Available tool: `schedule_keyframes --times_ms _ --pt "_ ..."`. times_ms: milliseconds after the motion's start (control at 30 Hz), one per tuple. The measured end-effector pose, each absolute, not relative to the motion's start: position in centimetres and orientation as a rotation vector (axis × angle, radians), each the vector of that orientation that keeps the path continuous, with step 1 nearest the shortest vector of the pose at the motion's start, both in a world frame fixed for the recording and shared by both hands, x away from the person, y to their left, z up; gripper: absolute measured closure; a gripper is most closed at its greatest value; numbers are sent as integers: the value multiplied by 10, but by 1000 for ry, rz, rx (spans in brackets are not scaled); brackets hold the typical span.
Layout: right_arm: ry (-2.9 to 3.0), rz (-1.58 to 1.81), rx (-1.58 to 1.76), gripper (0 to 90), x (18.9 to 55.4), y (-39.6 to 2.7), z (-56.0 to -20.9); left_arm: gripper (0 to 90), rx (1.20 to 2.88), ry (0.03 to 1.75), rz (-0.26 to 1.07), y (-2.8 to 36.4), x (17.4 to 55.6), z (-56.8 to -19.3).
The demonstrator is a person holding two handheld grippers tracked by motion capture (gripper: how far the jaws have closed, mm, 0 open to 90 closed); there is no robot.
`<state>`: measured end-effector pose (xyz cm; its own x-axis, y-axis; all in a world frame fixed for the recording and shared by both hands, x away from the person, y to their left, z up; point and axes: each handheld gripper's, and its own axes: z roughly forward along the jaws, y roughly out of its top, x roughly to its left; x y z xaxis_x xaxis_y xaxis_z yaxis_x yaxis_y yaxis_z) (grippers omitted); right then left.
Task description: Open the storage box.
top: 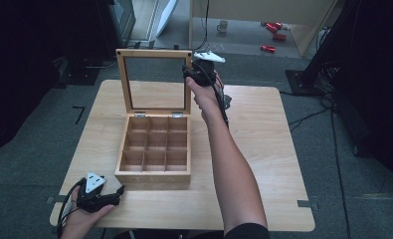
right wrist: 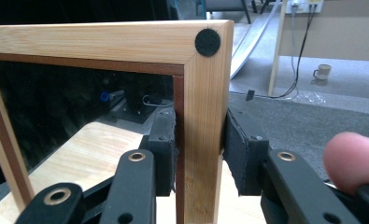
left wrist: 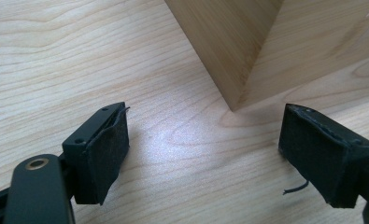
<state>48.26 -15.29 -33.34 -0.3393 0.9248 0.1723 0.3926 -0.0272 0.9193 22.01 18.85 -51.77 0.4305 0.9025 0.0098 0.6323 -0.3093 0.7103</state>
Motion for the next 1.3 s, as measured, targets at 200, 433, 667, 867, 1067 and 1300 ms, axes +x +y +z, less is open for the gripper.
schedule_keyframes --times_ms 200,433,667,867,1067,1300 --pt "1734 1383 1396 632 483 -154 -335 167 2048 1289 550 188 220 -518" --pt "1757 1404 1374 547 477 -157 -330 167 2050 1288 553 188 221 -518" --pt "1784 1397 1351 423 466 -160 -329 167 2048 1290 552 188 221 -518" --pt "1827 1355 1316 221 444 -170 -334 167 2051 1290 552 188 221 -518" --pt "1838 1341 1311 137 423 -186 -339 167 2054 1289 553 188 222 -518" --pt "1852 1288 1292 125 397 -212 -351 167 2046 1292 552 187 222 -518"
